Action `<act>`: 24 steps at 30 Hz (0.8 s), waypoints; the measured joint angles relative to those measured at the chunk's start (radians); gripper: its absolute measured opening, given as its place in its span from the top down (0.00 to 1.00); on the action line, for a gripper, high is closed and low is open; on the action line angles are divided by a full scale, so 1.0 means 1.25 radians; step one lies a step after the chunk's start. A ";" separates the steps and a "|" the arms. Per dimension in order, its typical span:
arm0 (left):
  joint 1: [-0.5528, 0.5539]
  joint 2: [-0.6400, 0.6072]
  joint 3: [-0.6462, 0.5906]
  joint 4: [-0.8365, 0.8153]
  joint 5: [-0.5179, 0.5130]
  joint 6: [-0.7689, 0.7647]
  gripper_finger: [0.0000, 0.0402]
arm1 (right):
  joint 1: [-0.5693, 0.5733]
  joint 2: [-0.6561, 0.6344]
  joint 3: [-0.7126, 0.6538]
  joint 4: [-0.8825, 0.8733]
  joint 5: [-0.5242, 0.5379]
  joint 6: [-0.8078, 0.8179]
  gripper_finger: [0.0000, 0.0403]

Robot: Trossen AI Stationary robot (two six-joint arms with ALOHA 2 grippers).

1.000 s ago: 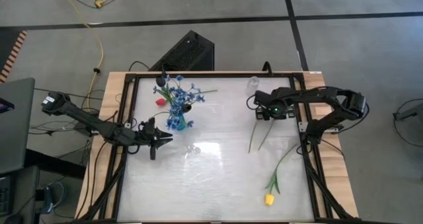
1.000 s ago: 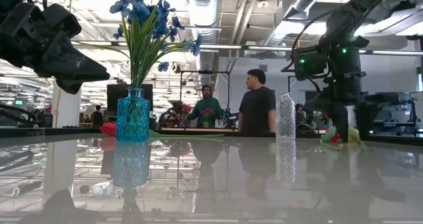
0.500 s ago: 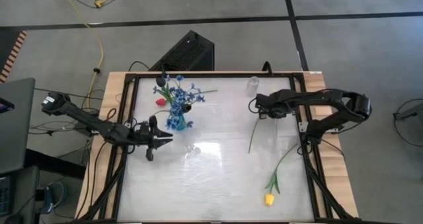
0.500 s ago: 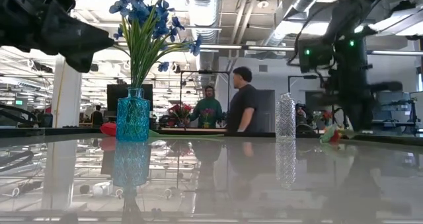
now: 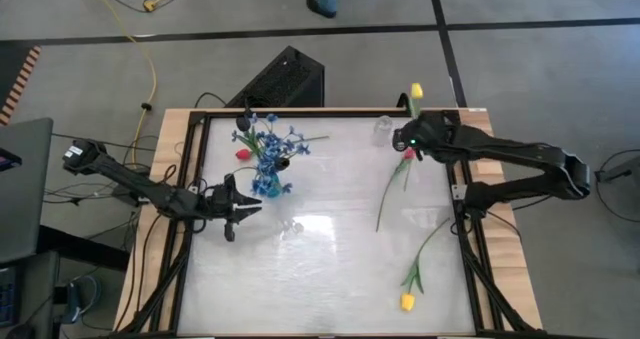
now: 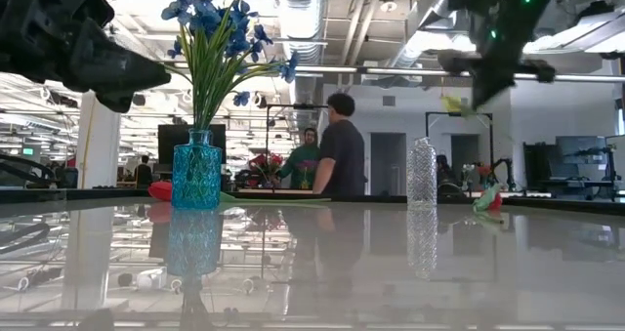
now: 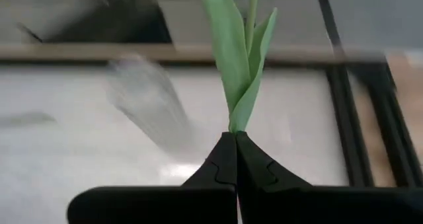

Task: Sort flowers into vase by color
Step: Put the top yellow tulip flower into the transparent vase

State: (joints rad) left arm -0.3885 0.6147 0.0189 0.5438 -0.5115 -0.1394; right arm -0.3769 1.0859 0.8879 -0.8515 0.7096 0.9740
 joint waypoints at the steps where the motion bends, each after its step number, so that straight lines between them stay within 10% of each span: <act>1: 0.000 0.000 0.000 -0.008 -0.008 0.000 0.81 | 0.012 -0.012 0.000 0.041 0.035 -0.031 0.96; 5: 0.000 0.000 0.000 -0.017 -0.024 0.001 0.81 | 0.055 -0.035 0.000 0.284 0.187 -0.255 0.96; 12: 0.001 -0.004 0.000 -0.010 -0.126 0.001 0.81 | 0.049 -0.014 0.001 0.715 0.172 -0.640 0.96; 24: 0.084 -0.185 0.000 -0.083 0.131 0.071 0.81 | -0.053 -0.017 0.001 0.906 -0.063 -0.856 0.96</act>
State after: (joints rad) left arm -0.2839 0.3839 0.0189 0.4399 -0.3481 -0.0502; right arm -0.4430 1.0649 0.8890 0.2809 0.6309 -0.0955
